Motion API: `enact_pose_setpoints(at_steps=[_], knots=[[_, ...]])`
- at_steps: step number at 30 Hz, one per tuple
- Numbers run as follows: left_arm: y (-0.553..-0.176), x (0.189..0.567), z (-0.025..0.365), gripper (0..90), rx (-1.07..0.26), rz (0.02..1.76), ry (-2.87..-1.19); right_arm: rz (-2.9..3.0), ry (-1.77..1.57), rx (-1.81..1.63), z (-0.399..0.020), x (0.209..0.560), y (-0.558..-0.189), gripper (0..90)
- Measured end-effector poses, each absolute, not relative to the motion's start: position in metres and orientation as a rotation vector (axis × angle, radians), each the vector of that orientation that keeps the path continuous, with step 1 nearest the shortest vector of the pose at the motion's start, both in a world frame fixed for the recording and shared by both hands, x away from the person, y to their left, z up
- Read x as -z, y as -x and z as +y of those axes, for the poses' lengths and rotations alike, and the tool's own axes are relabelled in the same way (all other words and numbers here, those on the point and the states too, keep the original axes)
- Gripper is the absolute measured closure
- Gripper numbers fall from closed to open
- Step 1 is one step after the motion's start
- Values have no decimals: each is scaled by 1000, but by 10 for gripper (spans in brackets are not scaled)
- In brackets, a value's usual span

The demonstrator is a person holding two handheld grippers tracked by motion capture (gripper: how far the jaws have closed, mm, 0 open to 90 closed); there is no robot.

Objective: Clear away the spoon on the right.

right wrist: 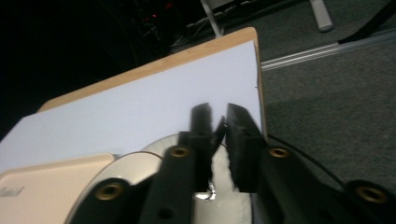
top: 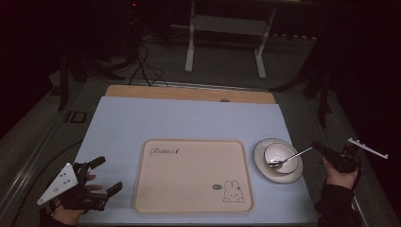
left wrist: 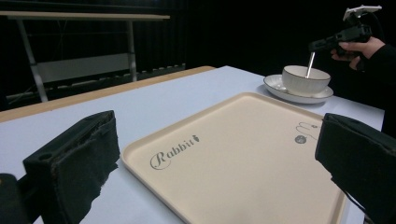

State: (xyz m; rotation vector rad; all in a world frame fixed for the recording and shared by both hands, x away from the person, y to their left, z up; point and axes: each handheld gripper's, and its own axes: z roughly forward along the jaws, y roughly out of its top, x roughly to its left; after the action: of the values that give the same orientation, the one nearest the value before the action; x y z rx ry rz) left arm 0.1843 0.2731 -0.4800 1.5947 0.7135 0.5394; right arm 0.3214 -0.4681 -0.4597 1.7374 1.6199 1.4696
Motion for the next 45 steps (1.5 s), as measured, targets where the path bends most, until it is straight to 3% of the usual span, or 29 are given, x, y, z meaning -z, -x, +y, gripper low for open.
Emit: enact_pose_setpoints(at_steps=[8, 20, 45], knots=[[-184, 480, 273, 0, -540, 712, -1596, 1649, -1704, -1610, -467, 451, -320, 894], [-184, 480, 273, 0, -540, 711, -1599, 1739, -1623, -1590, -456, 430, -322, 899], [-184, 480, 273, 0, -538, 709, -1599, 1860, -1377, -1506, -429, 344, -313, 900]])
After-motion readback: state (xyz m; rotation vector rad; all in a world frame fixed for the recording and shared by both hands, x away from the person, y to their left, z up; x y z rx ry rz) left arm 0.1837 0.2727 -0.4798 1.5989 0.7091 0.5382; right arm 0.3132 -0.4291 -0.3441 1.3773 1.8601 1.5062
